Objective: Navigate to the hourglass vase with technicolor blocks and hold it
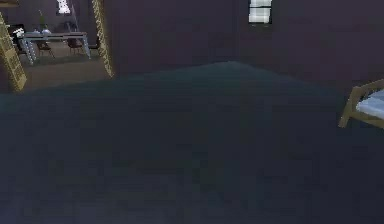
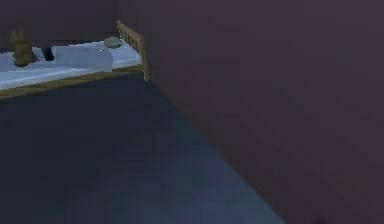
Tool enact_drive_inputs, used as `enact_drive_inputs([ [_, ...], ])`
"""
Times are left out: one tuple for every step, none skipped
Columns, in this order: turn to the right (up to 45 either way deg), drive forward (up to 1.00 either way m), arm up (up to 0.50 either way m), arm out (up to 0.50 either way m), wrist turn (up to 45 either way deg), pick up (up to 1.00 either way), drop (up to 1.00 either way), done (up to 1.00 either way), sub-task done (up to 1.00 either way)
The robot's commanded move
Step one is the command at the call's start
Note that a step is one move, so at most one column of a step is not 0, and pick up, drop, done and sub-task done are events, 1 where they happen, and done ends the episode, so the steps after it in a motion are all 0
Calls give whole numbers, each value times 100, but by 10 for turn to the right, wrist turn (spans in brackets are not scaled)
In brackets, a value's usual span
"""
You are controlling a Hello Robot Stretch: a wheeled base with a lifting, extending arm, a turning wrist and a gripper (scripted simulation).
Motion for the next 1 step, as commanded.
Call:
enact_drive_inputs([
  [-450, 0, 0, 0, 0, 0, 0, 0, 0],
])
